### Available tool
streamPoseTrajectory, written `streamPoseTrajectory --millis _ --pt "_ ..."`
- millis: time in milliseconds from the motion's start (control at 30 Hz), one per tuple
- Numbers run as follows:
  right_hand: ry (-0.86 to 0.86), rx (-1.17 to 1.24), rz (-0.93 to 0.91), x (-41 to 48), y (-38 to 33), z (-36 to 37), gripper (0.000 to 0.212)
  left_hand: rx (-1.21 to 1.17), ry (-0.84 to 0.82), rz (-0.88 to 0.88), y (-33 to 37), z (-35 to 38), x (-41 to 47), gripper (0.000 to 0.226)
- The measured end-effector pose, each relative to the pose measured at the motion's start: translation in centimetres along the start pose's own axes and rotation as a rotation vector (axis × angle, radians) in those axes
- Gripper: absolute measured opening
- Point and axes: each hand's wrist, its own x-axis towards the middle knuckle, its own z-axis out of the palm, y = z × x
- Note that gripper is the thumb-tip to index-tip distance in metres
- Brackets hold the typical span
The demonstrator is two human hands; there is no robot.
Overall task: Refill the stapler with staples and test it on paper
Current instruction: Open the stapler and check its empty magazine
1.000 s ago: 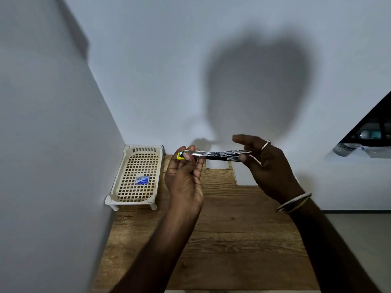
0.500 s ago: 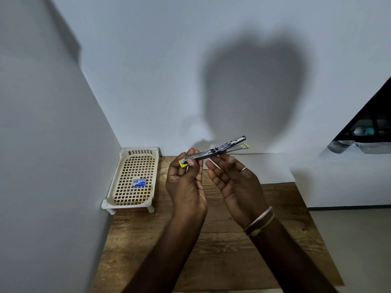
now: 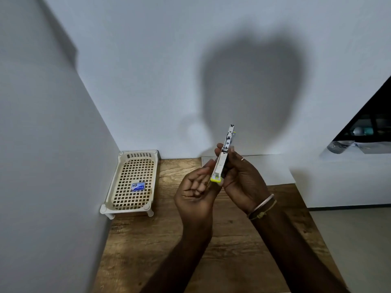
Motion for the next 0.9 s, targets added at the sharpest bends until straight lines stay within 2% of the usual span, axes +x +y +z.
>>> streamPoseTrajectory --millis 100,200,267,333,400,500,633,800,900 --pt "-0.047 0.061 0.094 0.0 -1.0 0.0 0.048 0.022 0.042 -0.020 -0.3 -1.6 0.8 0.039" --pt "-0.135 0.103 0.203 0.1 -1.7 -0.1 0.045 -0.045 0.080 -0.262 0.0 -1.6 3.4 0.036" --pt "-0.178 0.101 0.248 0.2 -1.8 -0.2 0.043 -0.140 -0.027 -0.455 0.5 -0.7 5.1 0.030" --pt "-0.214 0.080 0.268 0.3 -1.6 -0.1 0.039 -0.275 -0.147 -0.617 1.0 0.0 6.4 0.033" --pt "-0.235 0.067 0.269 0.1 -1.5 0.0 0.039 -0.348 -0.223 -0.699 1.2 0.6 7.2 0.040" --pt "-0.231 0.068 0.260 -0.1 -1.4 -0.1 0.035 -0.350 -0.343 -0.707 1.2 1.2 7.7 0.047" --pt "-0.229 0.076 0.276 -0.5 -1.5 -0.2 0.032 -0.340 -0.408 -0.721 0.8 1.3 7.4 0.039" --pt "-0.221 0.047 0.309 -0.2 -1.5 -2.0 0.030 -0.242 -0.319 -0.641 0.3 1.3 6.7 0.027" --pt "-0.142 -0.200 0.257 0.0 -1.7 -3.7 0.030 -0.229 -0.221 -0.589 0.0 1.0 6.5 0.019"
